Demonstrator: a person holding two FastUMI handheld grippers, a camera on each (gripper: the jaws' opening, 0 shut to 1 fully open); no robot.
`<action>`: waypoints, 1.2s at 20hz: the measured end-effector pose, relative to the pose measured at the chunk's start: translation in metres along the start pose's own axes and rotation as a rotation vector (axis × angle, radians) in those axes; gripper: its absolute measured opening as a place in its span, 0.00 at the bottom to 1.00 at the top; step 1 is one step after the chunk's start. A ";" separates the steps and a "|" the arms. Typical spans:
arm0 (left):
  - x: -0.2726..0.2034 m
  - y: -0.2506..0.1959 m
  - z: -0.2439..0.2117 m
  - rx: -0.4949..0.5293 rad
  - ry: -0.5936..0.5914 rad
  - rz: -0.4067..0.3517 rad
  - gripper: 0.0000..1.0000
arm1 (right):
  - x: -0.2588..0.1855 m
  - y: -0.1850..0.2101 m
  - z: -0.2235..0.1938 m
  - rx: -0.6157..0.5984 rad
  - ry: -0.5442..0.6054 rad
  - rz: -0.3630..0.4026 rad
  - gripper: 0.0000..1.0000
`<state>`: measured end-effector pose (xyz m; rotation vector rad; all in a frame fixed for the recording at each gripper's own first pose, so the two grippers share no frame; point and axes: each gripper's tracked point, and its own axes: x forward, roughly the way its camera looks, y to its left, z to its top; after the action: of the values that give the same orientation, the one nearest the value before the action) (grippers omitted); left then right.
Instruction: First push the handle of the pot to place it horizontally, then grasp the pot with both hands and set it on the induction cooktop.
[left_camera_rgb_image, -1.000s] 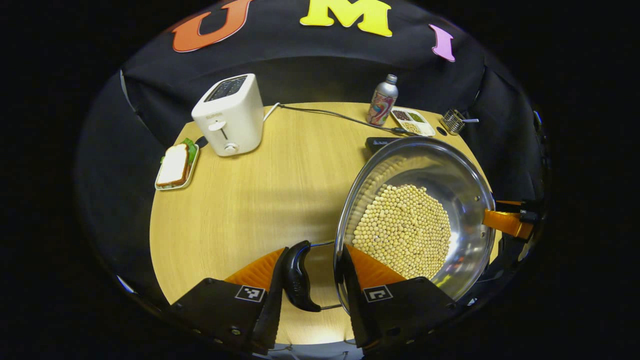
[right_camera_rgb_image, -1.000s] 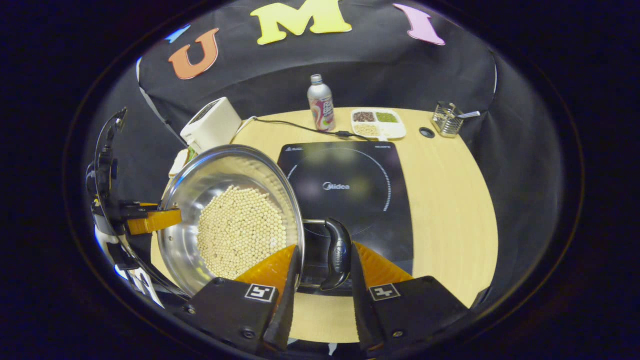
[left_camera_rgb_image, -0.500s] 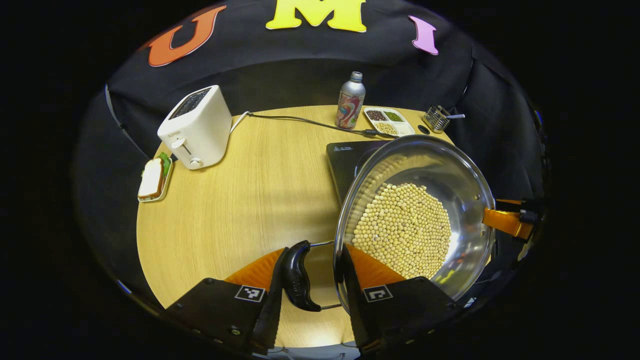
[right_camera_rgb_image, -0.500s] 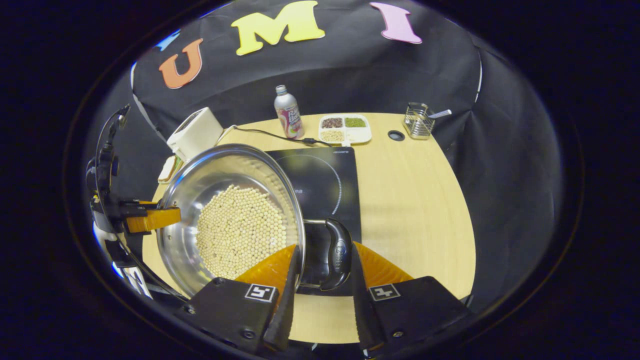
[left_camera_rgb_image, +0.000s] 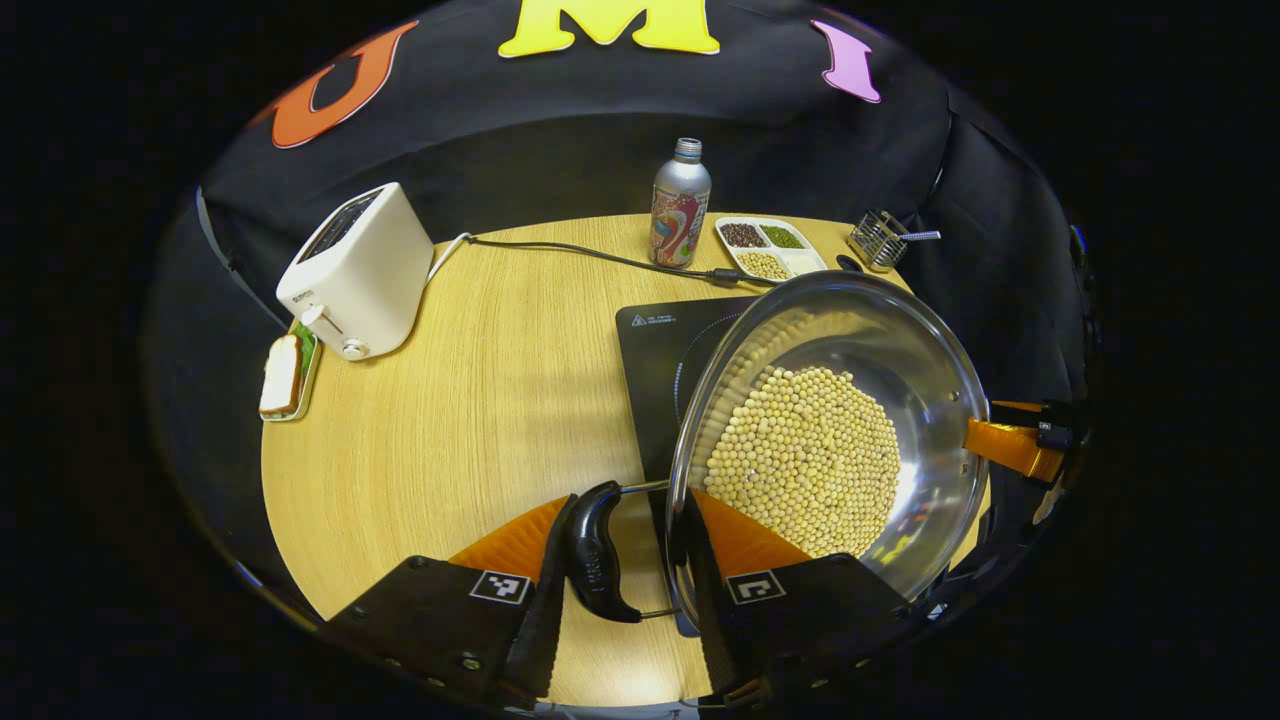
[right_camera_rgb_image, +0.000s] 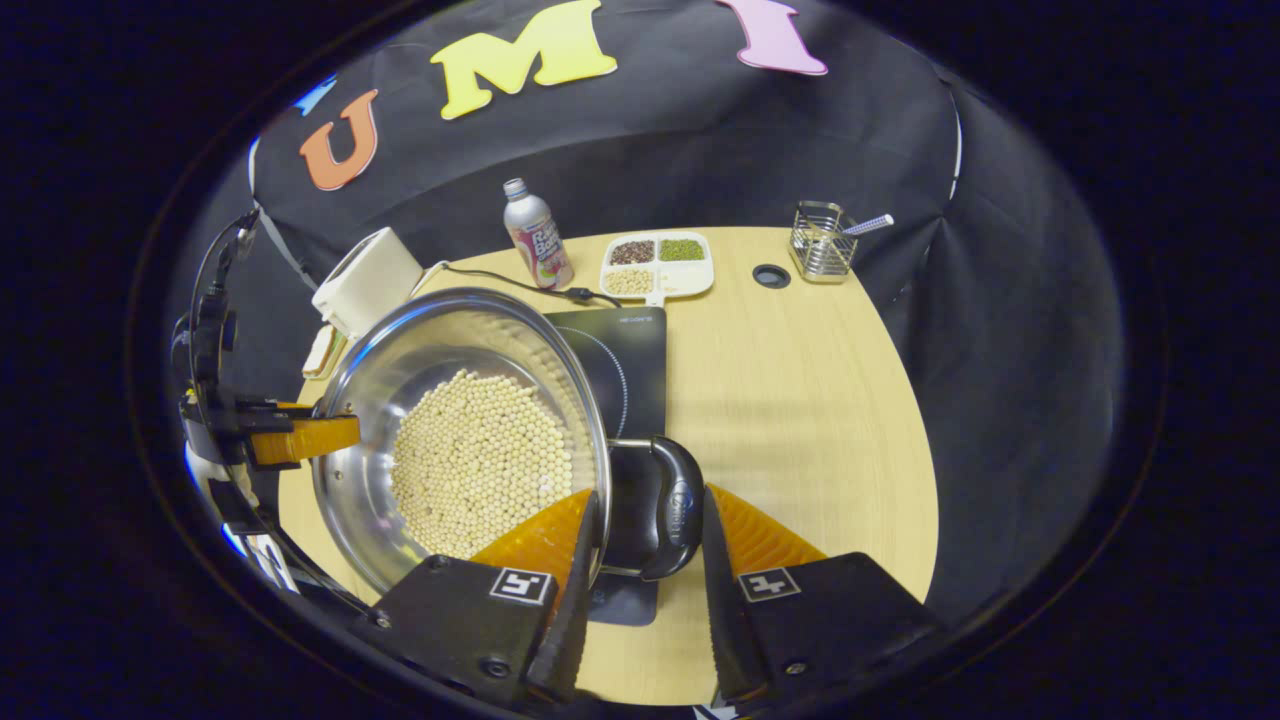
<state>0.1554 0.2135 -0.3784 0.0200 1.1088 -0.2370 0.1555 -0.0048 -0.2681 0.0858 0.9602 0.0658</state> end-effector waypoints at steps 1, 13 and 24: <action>-0.001 0.000 0.001 -0.001 0.002 0.002 0.65 | 0.000 -0.003 0.003 -0.003 0.003 0.000 0.52; 0.011 -0.005 0.000 -0.055 0.051 0.014 0.57 | 0.002 -0.016 0.032 -0.065 -0.005 0.024 0.54; 0.023 -0.011 0.002 -0.005 0.039 0.001 0.57 | -0.003 -0.014 0.027 0.013 -0.008 0.017 0.53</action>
<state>0.1644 0.1989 -0.3970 0.0208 1.1484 -0.2343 0.1759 -0.0203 -0.2517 0.1062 0.9521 0.0750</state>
